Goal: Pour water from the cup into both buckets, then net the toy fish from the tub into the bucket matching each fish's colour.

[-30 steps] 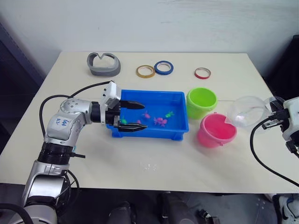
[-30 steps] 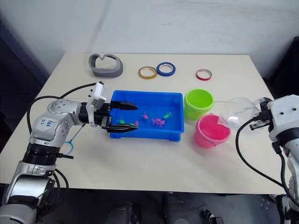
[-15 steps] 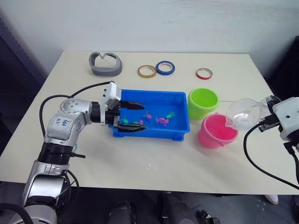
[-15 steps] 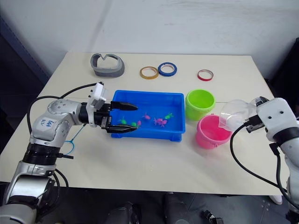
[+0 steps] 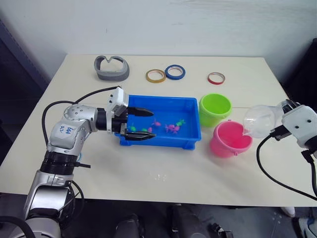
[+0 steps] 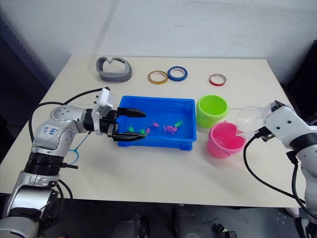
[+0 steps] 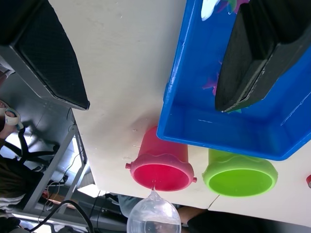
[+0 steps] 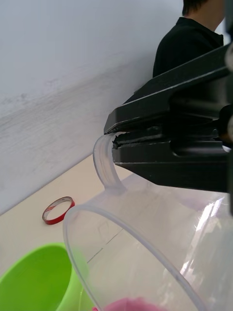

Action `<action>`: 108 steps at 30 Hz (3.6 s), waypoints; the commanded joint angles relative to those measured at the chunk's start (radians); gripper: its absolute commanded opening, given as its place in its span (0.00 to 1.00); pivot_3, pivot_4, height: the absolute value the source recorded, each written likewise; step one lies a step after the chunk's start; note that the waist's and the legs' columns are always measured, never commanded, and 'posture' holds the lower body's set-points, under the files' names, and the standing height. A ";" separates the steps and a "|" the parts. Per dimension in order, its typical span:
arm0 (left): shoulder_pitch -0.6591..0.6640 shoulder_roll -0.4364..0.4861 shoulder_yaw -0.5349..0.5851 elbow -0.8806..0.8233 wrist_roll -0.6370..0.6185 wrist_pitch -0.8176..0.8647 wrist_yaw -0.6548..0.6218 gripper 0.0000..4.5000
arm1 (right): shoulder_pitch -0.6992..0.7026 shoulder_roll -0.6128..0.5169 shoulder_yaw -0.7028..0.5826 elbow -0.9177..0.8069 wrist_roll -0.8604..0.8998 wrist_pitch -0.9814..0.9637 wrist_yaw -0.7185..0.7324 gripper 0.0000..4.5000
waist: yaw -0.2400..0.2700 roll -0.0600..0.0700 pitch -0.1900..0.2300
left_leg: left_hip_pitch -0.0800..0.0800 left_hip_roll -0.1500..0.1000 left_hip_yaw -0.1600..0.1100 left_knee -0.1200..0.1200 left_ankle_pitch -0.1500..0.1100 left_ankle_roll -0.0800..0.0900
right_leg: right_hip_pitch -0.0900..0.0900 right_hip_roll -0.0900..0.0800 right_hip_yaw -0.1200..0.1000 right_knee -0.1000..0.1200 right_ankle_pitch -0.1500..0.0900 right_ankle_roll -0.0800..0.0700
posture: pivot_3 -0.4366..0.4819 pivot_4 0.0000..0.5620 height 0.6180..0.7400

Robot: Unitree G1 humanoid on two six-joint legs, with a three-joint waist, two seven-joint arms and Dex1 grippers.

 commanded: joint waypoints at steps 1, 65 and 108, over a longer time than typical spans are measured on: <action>-0.014 0.002 0.007 -0.021 -0.004 -0.012 -0.006 1.00 | -0.004 -0.019 -0.020 -0.007 -0.018 -0.041 -0.002 0.02 | 0.000 0.000 0.000 | 0.000 0.000 0.000 0.000 0.000 0.000 | 0.000 0.000 0.000 0.000 0.000 0.000 | 0.48 0.27 0.98; 0.069 0.054 0.142 -0.107 -0.011 0.018 0.223 1.00 | -0.684 0.132 0.319 0.610 0.025 -0.105 -0.199 0.02 | -0.007 0.001 0.000 | 0.000 0.000 0.001 0.002 0.000 0.000 | -0.001 -0.001 0.000 0.003 0.000 0.000 | 0.48 0.27 0.98; 0.088 0.052 0.126 -0.125 -0.009 0.027 0.227 1.00 | -0.743 0.030 0.590 0.681 -0.549 -0.372 -0.426 0.02 | -0.029 0.001 0.000 | 0.000 0.000 0.001 0.002 0.000 0.000 | -0.002 -0.001 0.000 0.005 0.000 -0.001 | 0.48 0.27 0.98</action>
